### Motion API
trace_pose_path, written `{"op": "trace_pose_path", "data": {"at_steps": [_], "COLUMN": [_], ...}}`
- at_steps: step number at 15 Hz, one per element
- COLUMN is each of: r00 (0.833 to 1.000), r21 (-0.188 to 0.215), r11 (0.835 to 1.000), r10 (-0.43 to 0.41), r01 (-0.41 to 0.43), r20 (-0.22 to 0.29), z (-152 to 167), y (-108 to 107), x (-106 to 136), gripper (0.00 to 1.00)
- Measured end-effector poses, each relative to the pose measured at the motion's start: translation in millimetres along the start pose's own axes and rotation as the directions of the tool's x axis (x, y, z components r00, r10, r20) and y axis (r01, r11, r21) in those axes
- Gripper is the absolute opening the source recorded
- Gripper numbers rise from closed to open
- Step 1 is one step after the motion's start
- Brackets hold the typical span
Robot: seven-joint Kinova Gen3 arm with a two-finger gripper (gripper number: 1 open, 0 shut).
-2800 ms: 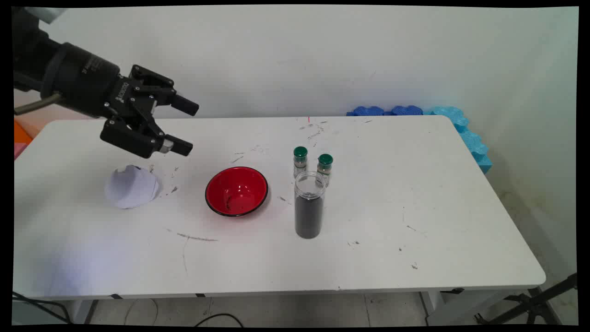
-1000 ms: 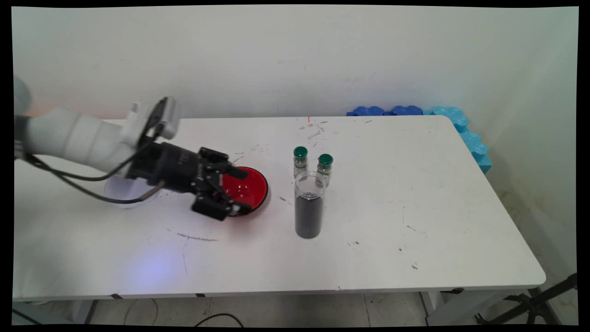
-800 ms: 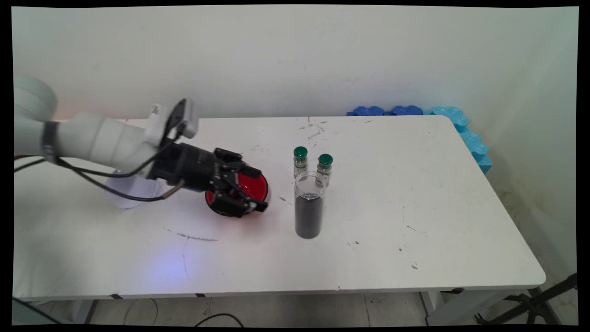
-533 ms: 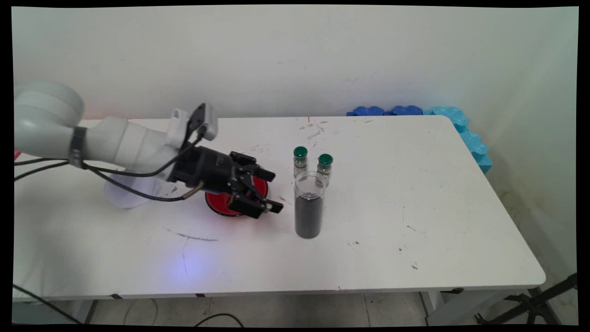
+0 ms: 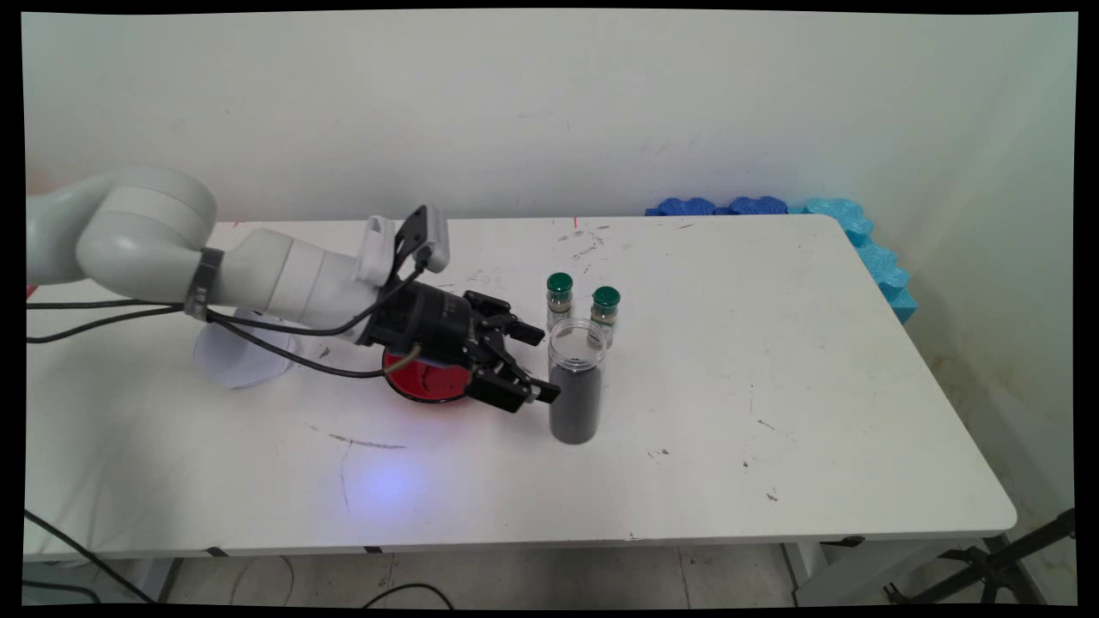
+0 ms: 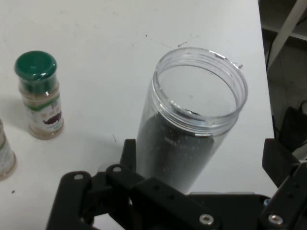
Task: Pick up the black seasoning powder from the table
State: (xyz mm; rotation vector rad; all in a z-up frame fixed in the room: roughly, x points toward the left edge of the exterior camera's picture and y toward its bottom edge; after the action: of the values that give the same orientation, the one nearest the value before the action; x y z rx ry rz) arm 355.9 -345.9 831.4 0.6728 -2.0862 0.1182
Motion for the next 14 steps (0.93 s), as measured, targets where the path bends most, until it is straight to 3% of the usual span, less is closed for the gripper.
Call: {"op": "trace_pose_path", "data": {"at_steps": [13,14], "r00": [1.000,1.000], "r21": [0.004,0.001], "r11": [1.000,1.000], "r10": [0.017,0.017], "r01": [-0.017,-0.017], "r20": [-0.015,-0.014], "z": [31.7,33.0], "y": [-10.6,-10.7], "x": [4.8,4.9], "gripper": [1.00,0.00]}}
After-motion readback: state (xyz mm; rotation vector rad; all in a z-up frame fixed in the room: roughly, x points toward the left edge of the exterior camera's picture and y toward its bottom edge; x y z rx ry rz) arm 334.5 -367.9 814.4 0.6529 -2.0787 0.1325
